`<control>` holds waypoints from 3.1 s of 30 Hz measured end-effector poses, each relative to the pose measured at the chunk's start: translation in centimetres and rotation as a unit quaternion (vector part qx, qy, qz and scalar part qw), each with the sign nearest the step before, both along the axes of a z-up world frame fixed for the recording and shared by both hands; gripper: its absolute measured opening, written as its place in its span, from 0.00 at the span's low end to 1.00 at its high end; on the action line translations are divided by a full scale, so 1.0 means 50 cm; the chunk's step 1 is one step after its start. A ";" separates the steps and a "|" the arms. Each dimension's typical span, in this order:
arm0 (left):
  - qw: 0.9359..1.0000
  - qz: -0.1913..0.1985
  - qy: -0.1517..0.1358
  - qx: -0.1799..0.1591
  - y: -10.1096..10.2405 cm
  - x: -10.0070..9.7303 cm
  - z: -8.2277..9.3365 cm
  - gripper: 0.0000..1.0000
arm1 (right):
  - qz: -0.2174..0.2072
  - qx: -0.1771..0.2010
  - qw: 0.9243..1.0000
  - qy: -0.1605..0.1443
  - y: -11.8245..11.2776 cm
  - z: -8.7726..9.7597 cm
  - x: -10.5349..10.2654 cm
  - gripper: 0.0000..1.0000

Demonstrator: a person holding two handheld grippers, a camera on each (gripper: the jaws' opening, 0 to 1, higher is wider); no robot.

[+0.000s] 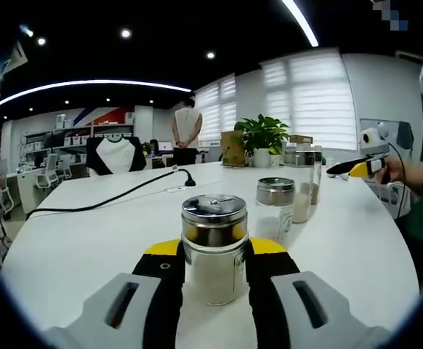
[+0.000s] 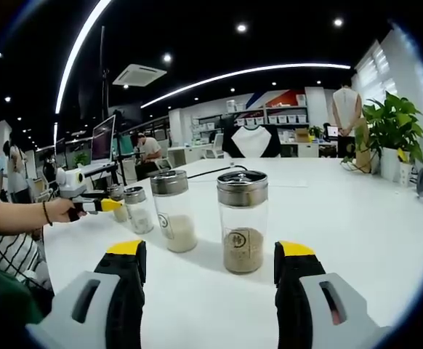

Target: Rotate the seasoning bottle until the label or dispensing opening points toward the visible target arrow and the bottle remains upright within the marked orientation range

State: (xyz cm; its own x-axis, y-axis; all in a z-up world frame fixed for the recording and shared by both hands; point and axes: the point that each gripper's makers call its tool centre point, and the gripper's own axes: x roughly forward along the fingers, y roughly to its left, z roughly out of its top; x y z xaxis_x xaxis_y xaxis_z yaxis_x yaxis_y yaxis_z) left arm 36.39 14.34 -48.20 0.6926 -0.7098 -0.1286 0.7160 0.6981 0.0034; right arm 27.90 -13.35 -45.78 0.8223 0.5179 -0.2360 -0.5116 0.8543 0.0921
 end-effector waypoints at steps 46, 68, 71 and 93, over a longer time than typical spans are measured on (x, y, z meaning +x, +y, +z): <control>0.956 0.289 0.026 -0.038 0.028 -0.005 -0.005 0.56 | -0.010 -0.027 1.000 -0.008 -0.011 -0.002 0.003 0.73; 0.946 0.322 0.025 -0.009 0.031 0.006 0.000 0.34 | -0.008 -0.020 1.000 -0.008 -0.010 0.001 0.008 0.72; 0.948 0.317 0.023 -0.007 0.030 0.004 0.001 0.34 | -0.007 -0.022 1.000 -0.008 -0.010 0.001 0.007 0.72; 0.963 0.269 0.016 -0.002 0.023 0.002 -0.004 0.34 | -0.013 -0.014 1.000 -0.004 -0.018 -0.006 0.001 0.72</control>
State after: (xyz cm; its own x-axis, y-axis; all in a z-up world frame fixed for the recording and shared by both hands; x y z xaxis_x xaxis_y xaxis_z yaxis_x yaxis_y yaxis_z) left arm 36.49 15.50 -48.40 0.9562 -0.2493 -0.1534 0.2498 0.9682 -0.0159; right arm 27.97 -14.25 -46.10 0.8369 0.4904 -0.2432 -0.4905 0.8690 0.0643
